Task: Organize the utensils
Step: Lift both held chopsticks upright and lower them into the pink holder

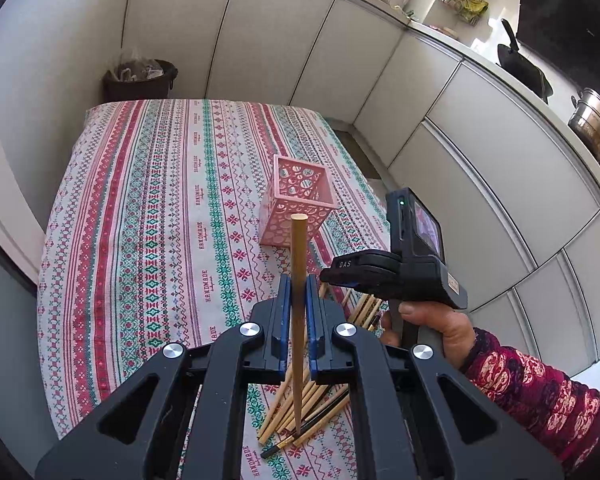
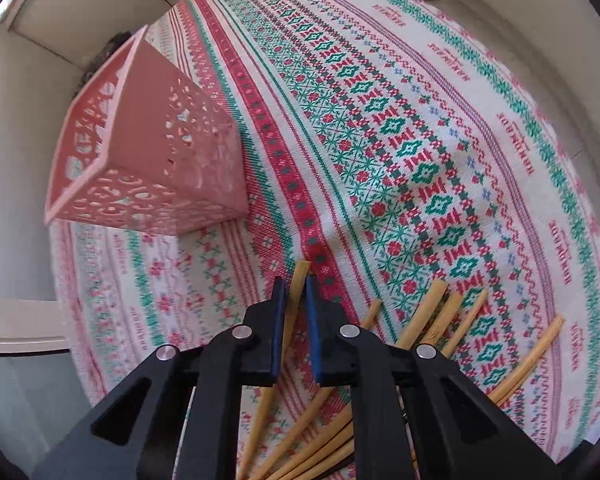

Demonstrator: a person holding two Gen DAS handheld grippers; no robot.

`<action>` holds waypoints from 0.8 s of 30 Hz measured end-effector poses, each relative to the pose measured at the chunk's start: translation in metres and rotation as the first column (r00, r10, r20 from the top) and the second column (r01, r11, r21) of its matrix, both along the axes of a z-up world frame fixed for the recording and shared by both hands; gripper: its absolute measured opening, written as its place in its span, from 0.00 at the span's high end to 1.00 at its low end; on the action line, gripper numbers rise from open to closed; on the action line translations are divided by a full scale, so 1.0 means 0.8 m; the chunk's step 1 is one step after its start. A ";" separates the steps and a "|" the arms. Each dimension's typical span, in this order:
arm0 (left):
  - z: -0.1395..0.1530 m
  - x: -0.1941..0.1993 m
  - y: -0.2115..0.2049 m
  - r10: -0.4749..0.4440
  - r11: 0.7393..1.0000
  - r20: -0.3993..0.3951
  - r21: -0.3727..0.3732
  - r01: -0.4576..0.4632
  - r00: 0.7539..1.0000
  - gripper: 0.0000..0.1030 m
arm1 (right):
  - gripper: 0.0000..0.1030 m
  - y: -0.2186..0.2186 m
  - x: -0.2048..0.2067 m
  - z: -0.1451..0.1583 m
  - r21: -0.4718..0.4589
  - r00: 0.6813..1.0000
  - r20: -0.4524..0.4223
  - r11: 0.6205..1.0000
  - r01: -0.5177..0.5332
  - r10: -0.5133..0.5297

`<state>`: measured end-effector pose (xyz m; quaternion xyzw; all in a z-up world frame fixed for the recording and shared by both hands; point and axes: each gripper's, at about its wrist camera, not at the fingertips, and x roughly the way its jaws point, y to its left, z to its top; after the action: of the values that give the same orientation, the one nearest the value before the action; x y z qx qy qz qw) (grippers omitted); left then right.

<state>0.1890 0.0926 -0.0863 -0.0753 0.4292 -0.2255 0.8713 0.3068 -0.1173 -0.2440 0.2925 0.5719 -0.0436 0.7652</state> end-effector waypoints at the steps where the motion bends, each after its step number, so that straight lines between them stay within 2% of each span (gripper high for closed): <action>1: 0.005 -0.004 -0.002 -0.004 1.000 0.017 -0.006 0.004 1.000 0.93 | 0.90 0.000 -0.006 0.009 -0.004 0.999 0.036 1.000 -0.010 0.010; 5: 0.021 -0.017 -0.013 -0.006 1.000 0.071 0.003 0.005 0.997 0.94 | 0.90 -0.003 -0.049 0.055 -0.010 0.978 0.201 0.998 -0.054 0.055; 11: 0.054 -0.041 -0.037 0.006 1.000 0.171 0.026 -0.010 0.985 0.94 | 0.90 -0.052 -0.102 0.133 -0.068 0.912 0.394 0.994 -0.090 0.110; 16: 0.087 -0.050 -0.058 0.009 0.998 0.229 0.051 -0.022 0.973 0.94 | 0.91 -0.077 -0.135 0.187 -0.128 0.865 0.476 0.985 -0.113 0.161; 20: 0.119 -0.047 -0.071 0.011 0.997 0.277 0.076 -0.033 0.961 0.94 | 0.92 -0.095 -0.142 0.222 -0.189 0.841 0.508 0.977 -0.103 0.187; 24: 0.148 -0.035 -0.082 0.038 0.994 0.329 0.087 -0.070 0.944 0.94 | 0.92 -0.117 -0.135 0.254 -0.183 0.818 0.550 0.980 -0.082 0.171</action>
<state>0.1613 0.0270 0.0321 -0.0059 0.2873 -0.1894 0.9389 0.1987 -0.2112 -0.0411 0.1948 0.3343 0.0524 0.9206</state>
